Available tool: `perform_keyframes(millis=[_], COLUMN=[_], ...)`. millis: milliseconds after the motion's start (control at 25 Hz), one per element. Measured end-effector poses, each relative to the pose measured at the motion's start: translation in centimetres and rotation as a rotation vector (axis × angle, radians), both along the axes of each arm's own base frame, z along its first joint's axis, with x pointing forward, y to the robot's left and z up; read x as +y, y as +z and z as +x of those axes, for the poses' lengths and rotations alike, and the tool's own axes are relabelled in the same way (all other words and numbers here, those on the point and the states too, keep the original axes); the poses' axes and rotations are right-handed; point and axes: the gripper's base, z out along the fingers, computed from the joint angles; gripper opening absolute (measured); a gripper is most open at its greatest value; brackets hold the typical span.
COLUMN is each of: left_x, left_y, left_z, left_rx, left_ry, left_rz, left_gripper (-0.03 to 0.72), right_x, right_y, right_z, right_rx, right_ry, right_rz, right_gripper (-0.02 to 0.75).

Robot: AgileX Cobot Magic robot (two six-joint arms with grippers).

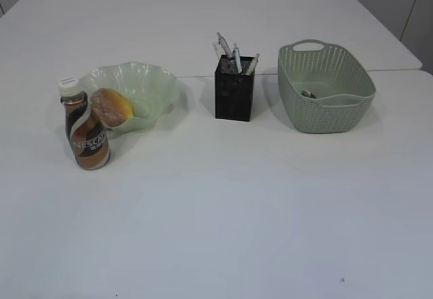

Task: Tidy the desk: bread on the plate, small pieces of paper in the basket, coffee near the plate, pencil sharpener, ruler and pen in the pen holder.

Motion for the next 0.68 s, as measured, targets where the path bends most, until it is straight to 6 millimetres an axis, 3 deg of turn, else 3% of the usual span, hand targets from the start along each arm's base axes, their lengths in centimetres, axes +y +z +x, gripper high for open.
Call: perform_keyframes(millis=[680], left_x=[0.0], left_y=[0.0], left_z=[0.0], left_rx=[0.0], left_ry=[0.001], left_rz=[-0.002], left_gripper=[0.239], right_x=[0.0], right_y=[0.0], right_z=[0.0], right_rx=[0.0], right_ry=[-0.003], right_rz=[0.0], right_gripper=[0.397])
